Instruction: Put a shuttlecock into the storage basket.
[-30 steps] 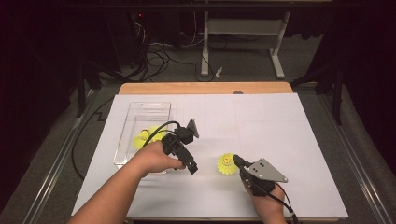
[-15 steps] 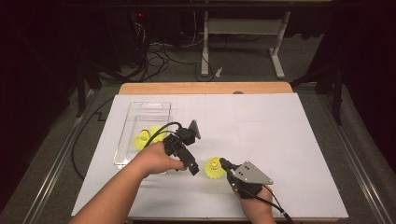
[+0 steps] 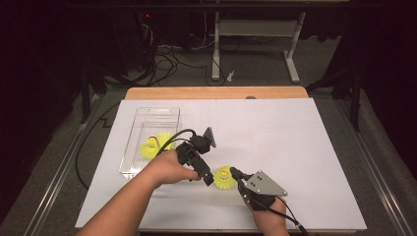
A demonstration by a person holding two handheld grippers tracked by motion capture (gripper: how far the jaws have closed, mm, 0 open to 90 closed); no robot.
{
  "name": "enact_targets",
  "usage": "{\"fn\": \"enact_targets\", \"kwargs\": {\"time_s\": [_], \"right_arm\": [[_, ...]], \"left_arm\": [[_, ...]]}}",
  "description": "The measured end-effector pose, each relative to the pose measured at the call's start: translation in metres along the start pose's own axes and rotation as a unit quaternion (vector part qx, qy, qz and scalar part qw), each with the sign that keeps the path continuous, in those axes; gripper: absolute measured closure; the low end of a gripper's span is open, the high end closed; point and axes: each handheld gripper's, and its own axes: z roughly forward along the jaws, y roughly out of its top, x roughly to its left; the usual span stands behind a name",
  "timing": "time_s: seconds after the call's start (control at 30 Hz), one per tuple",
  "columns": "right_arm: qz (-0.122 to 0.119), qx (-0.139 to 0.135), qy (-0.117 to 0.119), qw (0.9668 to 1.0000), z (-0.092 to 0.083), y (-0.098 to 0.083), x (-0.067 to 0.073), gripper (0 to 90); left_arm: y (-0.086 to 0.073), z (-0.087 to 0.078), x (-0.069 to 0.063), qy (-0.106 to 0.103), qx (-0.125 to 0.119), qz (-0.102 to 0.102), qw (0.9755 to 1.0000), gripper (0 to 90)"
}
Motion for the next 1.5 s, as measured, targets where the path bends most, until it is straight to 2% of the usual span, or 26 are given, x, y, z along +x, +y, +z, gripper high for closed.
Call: {"fn": "enact_targets", "kwargs": {"time_s": [0.23, 0.4, 0.57, 0.73, 0.83, 1.13, 1.3, 1.5], "right_arm": [[-0.005, 0.001, 0.002, 1.0000, 0.001, 0.000, 0.003, 90.0], [-0.010, -0.001, 0.003, 0.9999, 0.001, 0.001, 0.004, 90.0], [-0.014, 0.000, 0.004, 0.9999, 0.002, 0.001, 0.007, 90.0], [-0.013, -0.001, 0.006, 0.9999, 0.002, 0.002, 0.007, 90.0], [-0.015, -0.002, 0.006, 0.9999, 0.001, 0.002, 0.007, 90.0], [-0.019, -0.001, 0.008, 0.9998, 0.002, 0.002, 0.009, 90.0], [-0.019, -0.001, 0.009, 0.9998, 0.002, 0.002, 0.010, 90.0], [-0.020, -0.002, 0.011, 0.9997, 0.002, 0.002, 0.011, 90.0]], "left_arm": [[0.006, 0.002, -0.006, -0.002, 0.000, 0.003, 1.0000, 4.1], [0.009, 0.004, -0.008, -0.002, 0.000, 0.012, 0.9999, 10.9], [0.011, 0.006, -0.010, -0.008, -0.003, 0.010, 0.9999, 17.8], [0.011, 0.005, -0.008, -0.010, -0.016, 0.004, 0.9998, 33.7], [0.011, 0.005, -0.009, -0.014, -0.018, 0.010, 0.9997, 43.2], [0.011, 0.006, -0.010, -0.016, -0.019, 0.016, 0.9996, 63.0], [0.010, 0.005, -0.011, -0.028, -0.026, 0.019, 0.9991, 75.4], [0.008, 0.003, -0.009, -0.021, -0.033, 0.017, 0.9991, 85.5]]}}
